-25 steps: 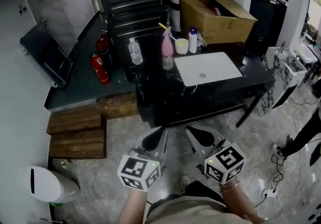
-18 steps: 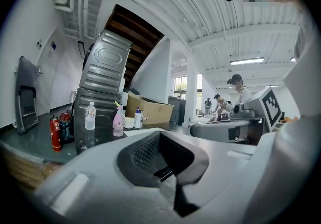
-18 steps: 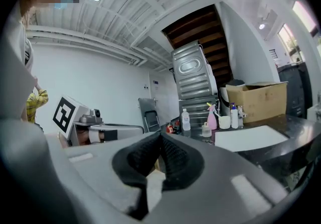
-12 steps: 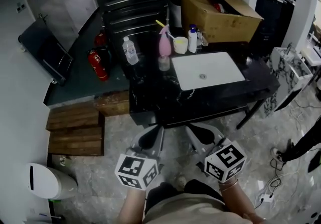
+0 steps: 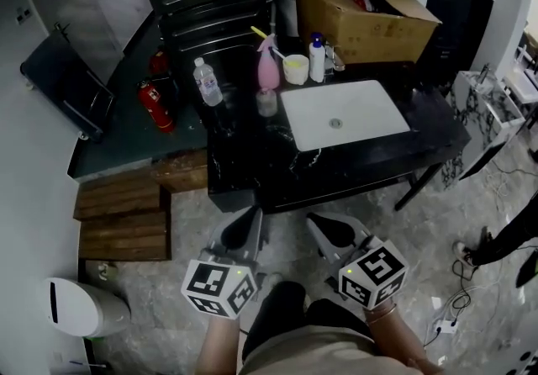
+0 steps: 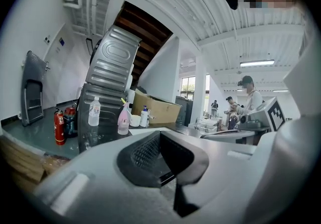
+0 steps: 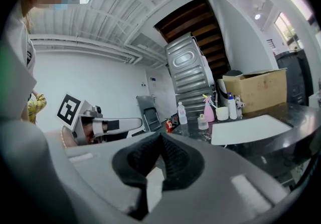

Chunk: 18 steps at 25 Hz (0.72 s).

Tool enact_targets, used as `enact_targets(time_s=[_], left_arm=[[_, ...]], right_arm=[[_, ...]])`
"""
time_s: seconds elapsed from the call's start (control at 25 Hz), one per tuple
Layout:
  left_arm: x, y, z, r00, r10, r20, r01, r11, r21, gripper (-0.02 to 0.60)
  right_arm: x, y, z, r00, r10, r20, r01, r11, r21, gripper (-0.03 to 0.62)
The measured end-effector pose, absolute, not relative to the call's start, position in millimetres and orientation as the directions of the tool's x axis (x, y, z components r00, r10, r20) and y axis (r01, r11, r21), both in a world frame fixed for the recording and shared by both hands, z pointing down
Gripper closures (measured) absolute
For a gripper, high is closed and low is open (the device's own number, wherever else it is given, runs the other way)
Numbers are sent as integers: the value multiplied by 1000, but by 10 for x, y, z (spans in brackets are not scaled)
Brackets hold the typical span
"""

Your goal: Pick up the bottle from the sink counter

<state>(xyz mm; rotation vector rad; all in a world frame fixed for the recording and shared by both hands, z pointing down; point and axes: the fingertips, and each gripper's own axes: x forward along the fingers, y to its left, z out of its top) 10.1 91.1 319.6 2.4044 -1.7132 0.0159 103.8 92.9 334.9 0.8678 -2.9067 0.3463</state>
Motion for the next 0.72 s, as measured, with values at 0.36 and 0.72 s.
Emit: enact_targets(time_s=[0.36,0.72], left_arm=[[-208,464,3224,299,-947,117,-946,-278,167,580],[-530,-222,3286,325,-938,120,-936,-301,183,580]], right_arm=[[890,478,3445,-831,-526,180,-555,808,-200,591],[523,-210,3533,-819,-539,197,-572,793,-208,591]])
